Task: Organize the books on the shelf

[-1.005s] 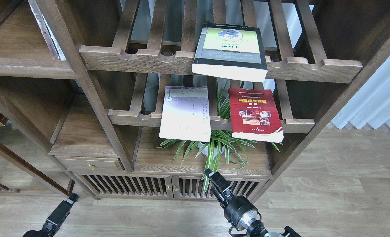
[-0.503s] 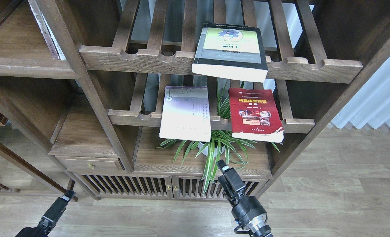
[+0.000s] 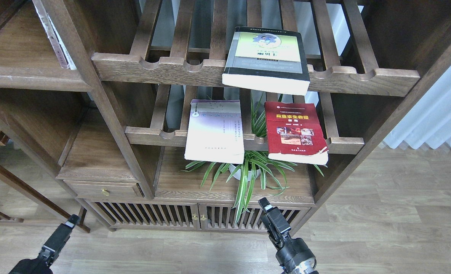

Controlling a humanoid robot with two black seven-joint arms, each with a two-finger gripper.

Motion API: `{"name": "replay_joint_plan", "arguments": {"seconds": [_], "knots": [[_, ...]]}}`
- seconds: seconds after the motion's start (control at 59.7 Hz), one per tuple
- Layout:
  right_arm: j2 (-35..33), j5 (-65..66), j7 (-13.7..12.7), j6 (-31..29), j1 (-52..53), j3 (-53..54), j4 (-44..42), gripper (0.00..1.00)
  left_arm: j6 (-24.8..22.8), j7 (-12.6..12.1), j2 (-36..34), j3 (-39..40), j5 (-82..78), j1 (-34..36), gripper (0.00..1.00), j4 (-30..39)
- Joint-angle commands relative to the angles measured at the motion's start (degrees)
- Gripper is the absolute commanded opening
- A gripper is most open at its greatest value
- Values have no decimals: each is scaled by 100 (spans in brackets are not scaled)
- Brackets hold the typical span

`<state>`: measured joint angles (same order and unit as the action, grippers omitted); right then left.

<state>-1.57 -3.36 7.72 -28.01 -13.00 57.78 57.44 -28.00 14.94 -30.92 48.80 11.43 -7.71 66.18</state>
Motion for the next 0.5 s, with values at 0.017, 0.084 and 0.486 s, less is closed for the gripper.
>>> {"name": "replay_joint_plan", "arguments": {"seconds": [0.017, 0.084, 0.486], "knots": [[-18, -94, 27, 1, -18, 49, 91, 100, 0, 0, -2, 16, -9, 32, 100, -44], [69, -208, 27, 1, -1, 58, 136, 100, 0, 0, -2, 16, 0, 50, 100, -44], [157, -569, 19, 1, 104, 67, 812, 100, 0, 0, -2, 33, -9, 147, 100, -53]]}}
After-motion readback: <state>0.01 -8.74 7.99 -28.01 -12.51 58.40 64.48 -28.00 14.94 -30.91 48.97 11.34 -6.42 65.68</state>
